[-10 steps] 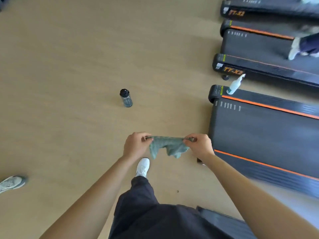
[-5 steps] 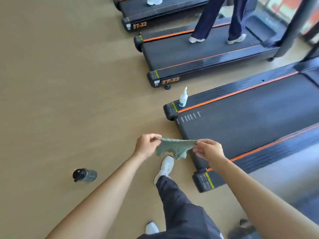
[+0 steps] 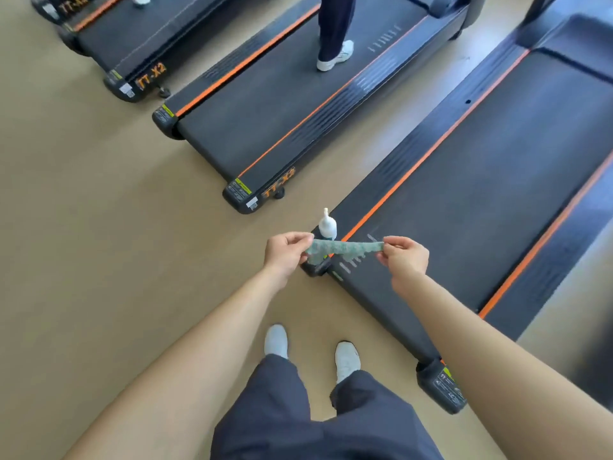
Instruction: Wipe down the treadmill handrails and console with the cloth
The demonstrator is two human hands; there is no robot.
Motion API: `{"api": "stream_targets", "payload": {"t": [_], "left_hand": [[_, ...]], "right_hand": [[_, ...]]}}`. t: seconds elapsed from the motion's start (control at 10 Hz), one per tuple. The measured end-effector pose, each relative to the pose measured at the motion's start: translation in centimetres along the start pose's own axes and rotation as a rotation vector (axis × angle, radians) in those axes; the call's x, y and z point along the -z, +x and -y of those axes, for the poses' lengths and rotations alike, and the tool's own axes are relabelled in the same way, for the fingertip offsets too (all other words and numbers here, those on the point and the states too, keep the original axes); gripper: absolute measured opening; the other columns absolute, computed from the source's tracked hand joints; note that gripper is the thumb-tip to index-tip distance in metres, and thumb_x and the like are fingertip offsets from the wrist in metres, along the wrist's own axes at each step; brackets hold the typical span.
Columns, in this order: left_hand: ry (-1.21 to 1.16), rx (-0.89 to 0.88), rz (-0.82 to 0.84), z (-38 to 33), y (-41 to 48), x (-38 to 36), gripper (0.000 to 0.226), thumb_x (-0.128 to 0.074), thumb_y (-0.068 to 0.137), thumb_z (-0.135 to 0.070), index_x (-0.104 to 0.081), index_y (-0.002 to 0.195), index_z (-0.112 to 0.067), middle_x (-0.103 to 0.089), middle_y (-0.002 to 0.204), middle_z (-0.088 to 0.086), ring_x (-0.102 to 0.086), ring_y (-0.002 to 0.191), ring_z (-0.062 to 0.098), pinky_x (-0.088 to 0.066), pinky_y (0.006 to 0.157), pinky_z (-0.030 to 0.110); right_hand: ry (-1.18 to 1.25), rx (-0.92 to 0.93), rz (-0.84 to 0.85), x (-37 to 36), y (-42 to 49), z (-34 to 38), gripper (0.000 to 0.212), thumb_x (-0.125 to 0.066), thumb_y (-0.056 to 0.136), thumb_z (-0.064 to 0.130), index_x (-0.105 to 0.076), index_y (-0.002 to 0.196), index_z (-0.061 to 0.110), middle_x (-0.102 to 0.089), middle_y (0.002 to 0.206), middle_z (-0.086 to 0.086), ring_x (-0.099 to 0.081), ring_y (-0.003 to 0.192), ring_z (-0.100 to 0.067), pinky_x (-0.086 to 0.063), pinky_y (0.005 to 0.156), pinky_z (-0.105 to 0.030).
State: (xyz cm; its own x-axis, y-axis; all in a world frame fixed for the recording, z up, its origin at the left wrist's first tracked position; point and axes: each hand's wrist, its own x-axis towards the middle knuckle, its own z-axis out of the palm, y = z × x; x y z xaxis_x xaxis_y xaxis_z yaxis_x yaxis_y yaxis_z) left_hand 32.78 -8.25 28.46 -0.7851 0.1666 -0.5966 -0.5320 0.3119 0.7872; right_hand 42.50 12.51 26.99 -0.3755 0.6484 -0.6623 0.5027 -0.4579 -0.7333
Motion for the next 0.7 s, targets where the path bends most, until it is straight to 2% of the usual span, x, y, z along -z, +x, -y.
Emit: {"api": "stream_targets", "payload": {"t": [0.1, 0.2, 0.3, 0.4, 0.5, 0.6, 0.7], "left_hand": [[0.023, -0.028, 0.087, -4.0, 7.5, -0.7, 0.014, -0.068, 0.092, 0.002, -0.073, 0.097, -0.010, -0.072, 0.087, 0.001, -0.067, 0.066, 0.007, -0.056, 0.071, 0.023], [0.060, -0.042, 0.157, -6.7, 14.6, -1.6, 0.024, -0.064, 0.091, 0.012, -0.070, 0.112, 0.002, -0.069, 0.088, 0.001, -0.064, 0.066, 0.008, -0.055, 0.063, 0.014], [0.143, -0.041, 0.261, -7.7, 21.5, -2.2, 0.027, -0.063, 0.091, 0.012, -0.070, 0.113, -0.001, -0.069, 0.095, 0.003, -0.064, 0.071, 0.006, -0.051, 0.061, 0.011], [0.236, -0.046, 0.336, -6.3, 27.3, -2.3, 0.029, -0.061, 0.091, 0.013, -0.071, 0.110, -0.007, -0.071, 0.101, 0.005, -0.064, 0.076, 0.007, -0.049, 0.061, 0.010], [0.356, -0.031, 0.346, -4.0, 31.3, -1.7, 0.032, -0.055, 0.090, 0.014, -0.071, 0.112, -0.003, -0.070, 0.099, 0.005, -0.062, 0.073, 0.008, -0.047, 0.058, 0.009], [0.531, 0.056, 0.347, -0.1, 34.8, 0.1, 0.032, -0.058, 0.088, 0.008, -0.072, 0.110, -0.010, -0.071, 0.099, 0.003, -0.062, 0.078, 0.014, -0.048, 0.066, 0.015], [0.893, 0.222, 0.434, 2.2, 35.9, 2.6, 0.022, -0.063, 0.091, -0.006, -0.070, 0.107, -0.020, -0.065, 0.092, 0.003, -0.053, 0.080, 0.020, -0.043, 0.068, 0.024]], "right_hand": [[0.059, -0.018, -0.092, -3.9, 4.2, 2.1, 0.024, -0.063, 0.086, -0.010, -0.072, 0.085, 0.011, -0.072, 0.089, -0.009, -0.069, 0.063, -0.016, -0.059, 0.070, -0.025], [0.101, -0.049, -0.196, -7.5, 7.7, 2.8, 0.029, -0.058, 0.085, -0.012, -0.073, 0.086, 0.012, -0.072, 0.090, -0.009, -0.070, 0.066, -0.021, -0.059, 0.065, -0.023], [0.155, -0.063, -0.288, -10.9, 10.6, 2.5, 0.028, -0.057, 0.085, -0.013, -0.073, 0.091, 0.009, -0.073, 0.090, -0.009, -0.067, 0.064, -0.020, -0.059, 0.063, -0.023], [0.201, -0.107, -0.380, -14.1, 12.9, 0.4, 0.027, -0.057, 0.086, -0.012, -0.072, 0.090, 0.010, -0.073, 0.092, -0.006, -0.066, 0.060, -0.017, -0.057, 0.061, -0.023], [0.196, -0.196, -0.437, -17.7, 14.3, -3.1, 0.025, -0.058, 0.088, -0.007, -0.071, 0.092, 0.013, -0.073, 0.095, -0.006, -0.067, 0.062, -0.018, -0.059, 0.065, -0.029], [0.185, -0.290, -0.392, -21.2, 14.1, -7.6, 0.025, -0.061, 0.089, -0.004, -0.070, 0.107, 0.011, -0.071, 0.108, -0.007, -0.072, 0.080, -0.024, -0.061, 0.070, -0.031], [0.123, -0.511, -0.125, -23.6, 12.4, -10.7, 0.040, -0.063, 0.094, 0.008, -0.059, 0.133, 0.015, -0.064, 0.121, -0.006, -0.072, 0.087, -0.031, -0.061, 0.077, -0.040]]}}
